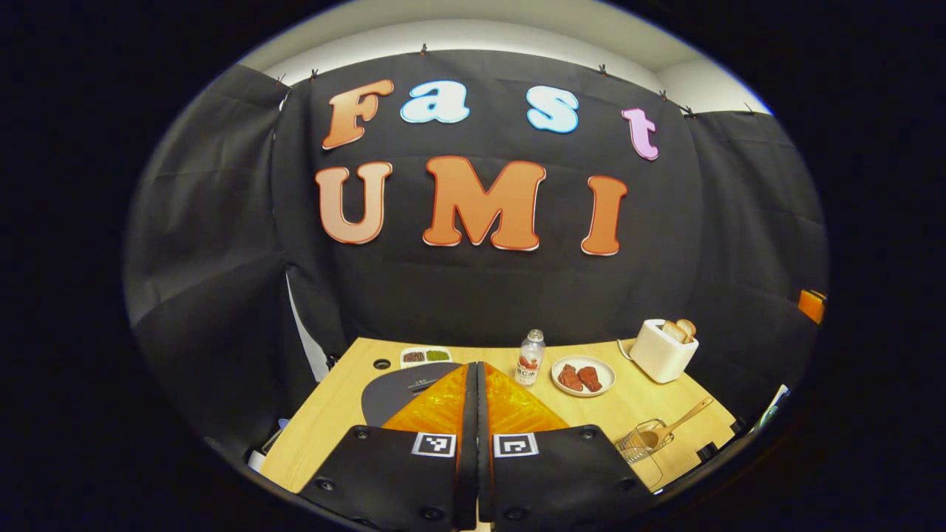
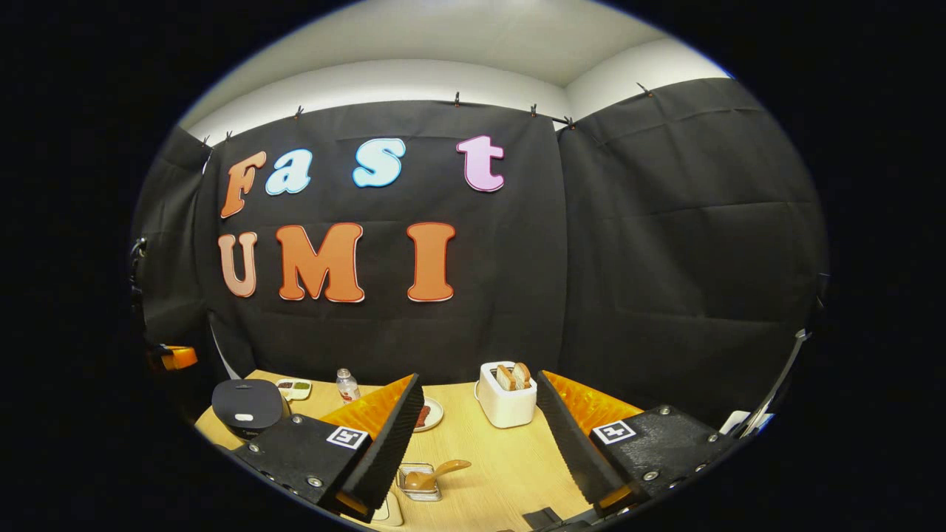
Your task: Close the left gripper, press the button to open the rice cooker; take a wooden spoon from the chopstick holder with the right hand, scoop a spoonful of rice and pour it into the rice cooker, then put the wooden spoon back into the chopstick holder.
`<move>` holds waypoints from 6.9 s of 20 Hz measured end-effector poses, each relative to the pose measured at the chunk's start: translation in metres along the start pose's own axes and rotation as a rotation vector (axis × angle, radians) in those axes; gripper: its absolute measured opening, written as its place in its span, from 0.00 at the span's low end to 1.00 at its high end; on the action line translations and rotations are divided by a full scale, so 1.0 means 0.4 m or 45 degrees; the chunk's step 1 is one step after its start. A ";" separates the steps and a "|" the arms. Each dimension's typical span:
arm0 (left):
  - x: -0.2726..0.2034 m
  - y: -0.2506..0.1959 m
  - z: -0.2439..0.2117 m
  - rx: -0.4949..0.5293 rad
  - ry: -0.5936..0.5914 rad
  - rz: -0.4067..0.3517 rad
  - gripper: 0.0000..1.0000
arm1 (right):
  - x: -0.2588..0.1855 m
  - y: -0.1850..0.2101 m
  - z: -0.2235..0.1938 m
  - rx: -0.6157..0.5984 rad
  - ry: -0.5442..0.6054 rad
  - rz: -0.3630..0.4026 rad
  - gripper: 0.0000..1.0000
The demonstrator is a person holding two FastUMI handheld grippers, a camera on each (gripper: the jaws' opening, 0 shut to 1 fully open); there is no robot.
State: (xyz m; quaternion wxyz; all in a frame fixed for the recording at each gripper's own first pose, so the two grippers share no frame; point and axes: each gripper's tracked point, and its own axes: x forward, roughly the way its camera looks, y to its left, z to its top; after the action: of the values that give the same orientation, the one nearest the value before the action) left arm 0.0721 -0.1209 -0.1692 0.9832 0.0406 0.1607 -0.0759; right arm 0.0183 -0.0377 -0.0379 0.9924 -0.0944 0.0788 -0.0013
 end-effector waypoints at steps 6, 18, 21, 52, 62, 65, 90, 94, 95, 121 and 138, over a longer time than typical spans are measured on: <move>0.094 -0.012 -0.173 0.062 0.183 -0.016 0.05 | 0.002 -0.035 -0.019 0.004 0.026 -0.053 0.95; 0.142 0.003 -0.320 -0.015 0.323 0.008 0.03 | 0.004 -0.029 -0.029 0.015 0.030 -0.057 1.00; 0.147 0.003 -0.346 0.015 0.390 0.030 0.02 | 0.005 -0.024 -0.051 0.019 0.063 -0.040 1.00; -0.305 0.306 0.206 -0.052 -0.253 0.381 0.94 | 0.209 0.091 -0.503 0.273 0.246 0.096 0.95; -0.356 0.442 0.181 0.010 -0.242 0.521 1.00 | 0.271 0.226 -0.704 0.614 0.514 0.178 0.68; -0.350 0.466 0.161 -0.005 -0.211 0.528 1.00 | 0.266 0.236 -0.704 0.681 0.535 0.165 0.35; -0.361 0.587 0.164 -0.058 -0.216 0.396 0.99 | 0.001 0.460 -0.467 0.164 0.360 0.298 0.01; -0.369 0.604 0.147 -0.021 -0.198 0.397 0.99 | -0.019 0.490 -0.588 -0.021 0.436 0.275 0.01; -0.368 0.609 0.142 -0.012 -0.190 0.402 0.99 | -0.031 0.496 -0.607 -0.054 0.449 0.276 0.01; -0.342 0.594 0.089 -0.056 -0.132 0.370 1.00 | -0.015 0.547 -0.727 1.179 0.737 0.226 0.01; -0.361 0.599 0.129 -0.061 -0.199 0.386 0.99 | 0.000 0.469 -0.498 1.453 0.657 0.205 0.01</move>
State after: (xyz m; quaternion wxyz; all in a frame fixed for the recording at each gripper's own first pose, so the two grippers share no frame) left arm -0.0084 0.1296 -0.0607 0.9936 0.0347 0.0778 0.0743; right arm -0.0151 0.1092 -0.2661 0.8326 0.4593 0.3094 0.0087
